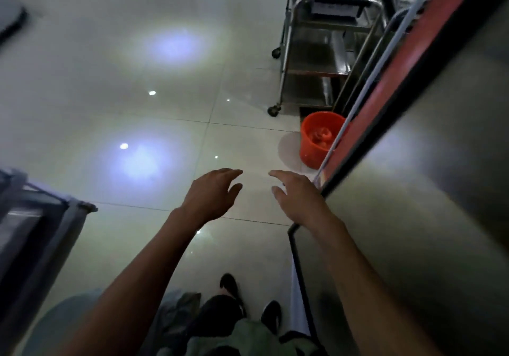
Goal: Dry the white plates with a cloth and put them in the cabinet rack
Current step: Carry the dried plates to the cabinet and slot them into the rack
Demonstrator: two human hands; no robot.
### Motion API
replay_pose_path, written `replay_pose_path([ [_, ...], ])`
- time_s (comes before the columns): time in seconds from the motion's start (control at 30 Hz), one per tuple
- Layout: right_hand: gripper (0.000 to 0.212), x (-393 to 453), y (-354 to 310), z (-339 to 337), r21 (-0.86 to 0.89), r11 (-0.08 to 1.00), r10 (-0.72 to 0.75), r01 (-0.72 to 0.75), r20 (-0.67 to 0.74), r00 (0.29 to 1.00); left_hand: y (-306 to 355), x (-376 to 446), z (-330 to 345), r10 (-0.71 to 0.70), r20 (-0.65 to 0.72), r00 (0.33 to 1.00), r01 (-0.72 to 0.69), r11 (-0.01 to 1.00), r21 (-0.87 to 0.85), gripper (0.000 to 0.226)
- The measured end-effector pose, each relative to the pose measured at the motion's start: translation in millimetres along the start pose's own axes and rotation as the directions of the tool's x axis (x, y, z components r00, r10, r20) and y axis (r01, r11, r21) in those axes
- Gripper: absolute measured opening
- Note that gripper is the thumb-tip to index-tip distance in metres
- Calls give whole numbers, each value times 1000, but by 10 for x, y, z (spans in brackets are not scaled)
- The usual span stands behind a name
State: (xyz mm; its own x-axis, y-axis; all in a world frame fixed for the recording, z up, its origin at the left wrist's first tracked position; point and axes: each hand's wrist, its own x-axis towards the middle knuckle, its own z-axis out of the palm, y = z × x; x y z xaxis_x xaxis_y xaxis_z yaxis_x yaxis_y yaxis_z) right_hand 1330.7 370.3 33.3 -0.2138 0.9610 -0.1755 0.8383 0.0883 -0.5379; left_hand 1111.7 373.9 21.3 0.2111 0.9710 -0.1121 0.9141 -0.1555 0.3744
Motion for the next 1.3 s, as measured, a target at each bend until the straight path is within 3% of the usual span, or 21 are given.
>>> replay_pose_path([
  [0.2,43,1070,-758,291,-124,966,-202,229,197,959,-994,122,-219,-245,-57,968,242,968,-60,44],
  [0.4,42,1941,-1663,635,-141,899,-350,414,337,874,-2008,146,-613,-455,-147,878,432,886,-166,43],
  [0.63,36,2533,-2671,1018,129,885,-457,448,425,781,-2758,11,-1031,-590,-220,777,545,805,-234,44],
  [0.97,40,3220,-3848,1829,313,821,-564,478,572,596,-3724,-309,-1337,-790,-210,575,734,613,-292,45],
  [1.1,44,3629,-4391,2221,236,724,-641,648,580,504,-4218,-276,-1603,-837,-225,499,793,546,-271,37],
  [1.17,47,3854,-4668,2377,70,578,-694,813,565,445,-4438,-261,-1733,-860,-226,457,828,504,-246,36],
  [1.3,48,4193,-5237,2689,15,443,-727,897,592,349,-4807,-287,-1927,-908,-237,345,872,403,-278,31],
])
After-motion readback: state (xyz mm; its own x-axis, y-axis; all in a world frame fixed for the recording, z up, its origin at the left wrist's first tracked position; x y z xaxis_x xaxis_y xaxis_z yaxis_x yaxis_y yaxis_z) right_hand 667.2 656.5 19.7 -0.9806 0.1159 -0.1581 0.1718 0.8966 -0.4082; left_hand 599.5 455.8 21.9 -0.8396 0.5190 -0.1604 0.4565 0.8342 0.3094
